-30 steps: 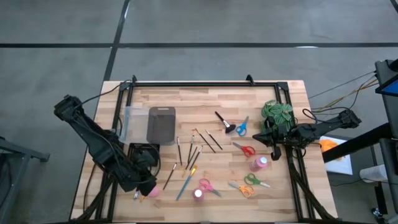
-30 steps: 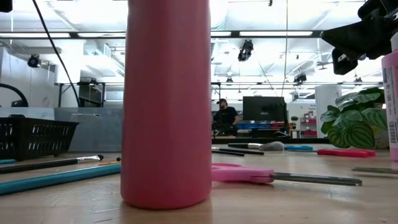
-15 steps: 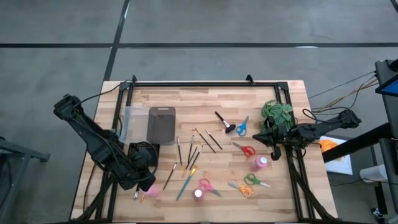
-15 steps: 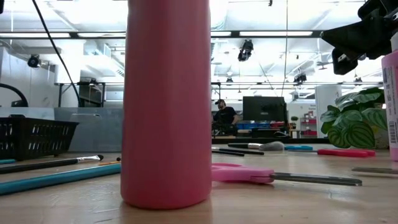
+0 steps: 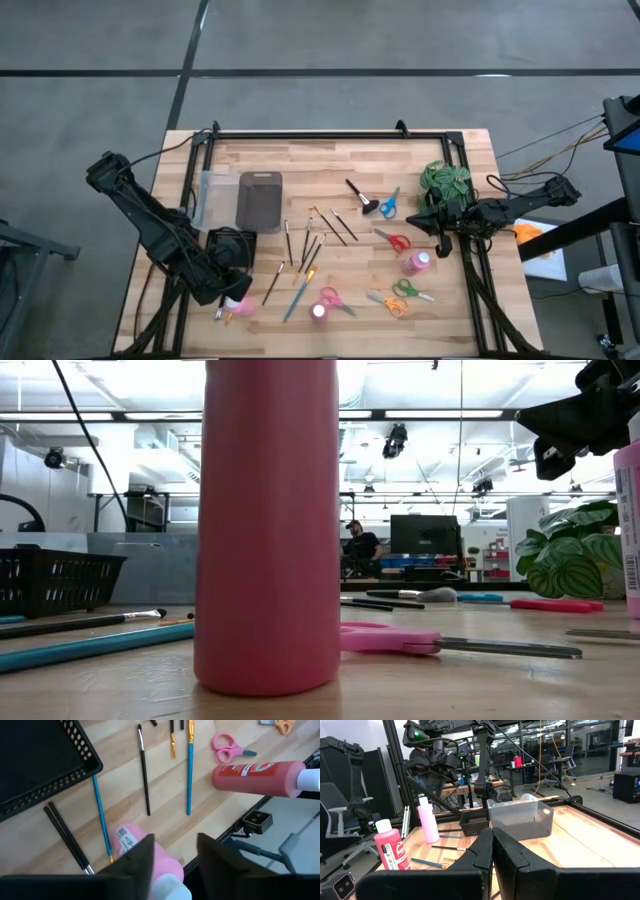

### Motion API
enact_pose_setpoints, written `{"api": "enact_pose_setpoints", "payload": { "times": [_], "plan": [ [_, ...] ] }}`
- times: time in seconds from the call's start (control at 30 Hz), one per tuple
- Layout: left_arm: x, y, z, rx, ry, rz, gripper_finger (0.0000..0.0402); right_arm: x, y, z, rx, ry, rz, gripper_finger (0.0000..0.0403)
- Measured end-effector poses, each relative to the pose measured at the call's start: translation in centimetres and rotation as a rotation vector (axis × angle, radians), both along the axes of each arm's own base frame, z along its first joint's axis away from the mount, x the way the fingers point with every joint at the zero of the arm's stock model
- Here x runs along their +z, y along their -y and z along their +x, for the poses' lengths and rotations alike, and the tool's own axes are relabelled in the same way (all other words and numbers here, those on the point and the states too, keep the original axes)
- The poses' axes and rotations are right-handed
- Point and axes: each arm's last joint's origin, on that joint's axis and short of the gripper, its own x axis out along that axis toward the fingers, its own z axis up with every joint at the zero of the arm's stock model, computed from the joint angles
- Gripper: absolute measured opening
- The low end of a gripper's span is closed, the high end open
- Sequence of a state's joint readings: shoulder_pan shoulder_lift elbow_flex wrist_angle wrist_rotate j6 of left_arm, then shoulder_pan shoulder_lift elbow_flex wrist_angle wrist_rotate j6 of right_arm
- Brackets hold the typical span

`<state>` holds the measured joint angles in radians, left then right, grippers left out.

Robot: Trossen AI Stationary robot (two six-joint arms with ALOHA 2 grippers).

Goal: Pick & Place Paint Supplies
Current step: Put the left light pink bottle into the white bin

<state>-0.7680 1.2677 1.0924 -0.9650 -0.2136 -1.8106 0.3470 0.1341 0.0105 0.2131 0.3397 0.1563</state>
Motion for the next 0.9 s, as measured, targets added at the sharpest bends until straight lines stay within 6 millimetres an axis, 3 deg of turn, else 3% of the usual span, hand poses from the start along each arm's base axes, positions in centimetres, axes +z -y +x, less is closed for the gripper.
{"api": "enact_pose_setpoints", "payload": {
  "times": [0.17,0.3,0.53,0.9],
  "plan": [
    [0.2,0.4,0.1,0.0,-0.031,-0.071,0.0255,0.0,0.0,0.0,0.0,0.001,0.0,0.0009],
    [1.0,0.6,0.1,0.012,-0.046,-0.134,0.0293,0.0,0.0,0.0,0.0,0.0,0.0,0.0009],
    [1.1,1.9,1.0,0.015,-0.119,-0.158,0.03,0.0,0.0,0.0,0.0,0.0,0.0,0.0009],
    [2.4,4.9,3.4,-0.093,-0.256,0.045,0.03,0.0,0.0,0.0,0.0,0.0,0.0,0.0009]
  ]
}}
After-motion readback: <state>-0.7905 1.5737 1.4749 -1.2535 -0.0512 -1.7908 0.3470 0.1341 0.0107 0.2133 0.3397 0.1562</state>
